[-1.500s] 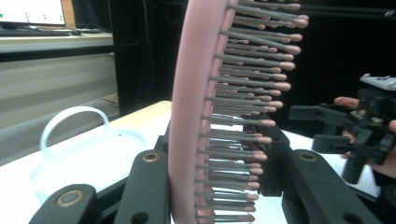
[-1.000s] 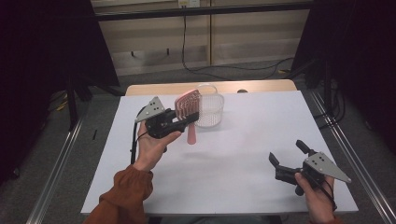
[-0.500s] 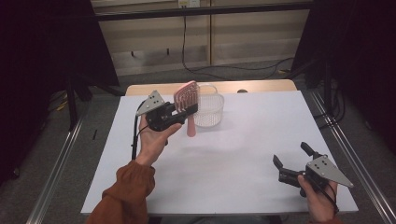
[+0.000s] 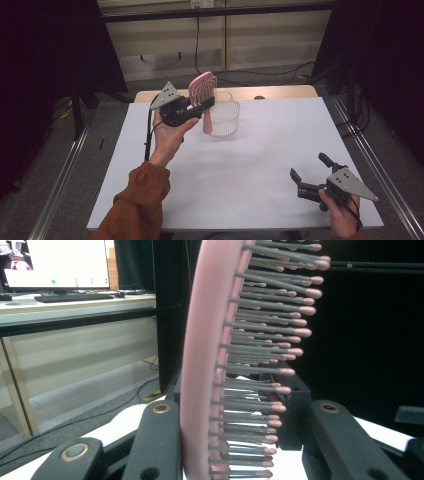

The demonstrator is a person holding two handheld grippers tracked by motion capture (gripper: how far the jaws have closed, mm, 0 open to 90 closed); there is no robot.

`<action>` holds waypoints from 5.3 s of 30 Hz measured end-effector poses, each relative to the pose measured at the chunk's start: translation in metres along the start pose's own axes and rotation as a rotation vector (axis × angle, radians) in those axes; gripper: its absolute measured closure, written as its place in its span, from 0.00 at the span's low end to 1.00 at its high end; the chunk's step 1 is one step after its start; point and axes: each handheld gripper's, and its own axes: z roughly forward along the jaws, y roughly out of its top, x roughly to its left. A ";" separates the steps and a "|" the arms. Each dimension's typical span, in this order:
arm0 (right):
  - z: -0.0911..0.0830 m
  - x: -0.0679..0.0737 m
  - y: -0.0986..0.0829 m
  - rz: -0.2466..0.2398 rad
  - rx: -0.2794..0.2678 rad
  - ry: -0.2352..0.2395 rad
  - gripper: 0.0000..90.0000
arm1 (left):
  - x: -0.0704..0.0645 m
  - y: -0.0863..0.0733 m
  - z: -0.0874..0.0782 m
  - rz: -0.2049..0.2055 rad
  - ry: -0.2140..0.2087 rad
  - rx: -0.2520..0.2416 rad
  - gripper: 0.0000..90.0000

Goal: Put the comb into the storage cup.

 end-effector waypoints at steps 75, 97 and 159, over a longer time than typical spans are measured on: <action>-0.001 0.002 -0.001 -0.016 0.016 0.020 0.00 | 0.037 -0.030 0.083 0.030 0.129 0.056 0.71; -0.001 0.001 -0.001 -0.025 0.021 0.019 0.00 | 0.033 -0.060 0.086 -0.038 0.120 0.122 0.71; 0.002 0.002 -0.003 -0.029 0.047 0.046 0.00 | 0.062 -0.066 0.061 -0.082 0.223 0.195 0.40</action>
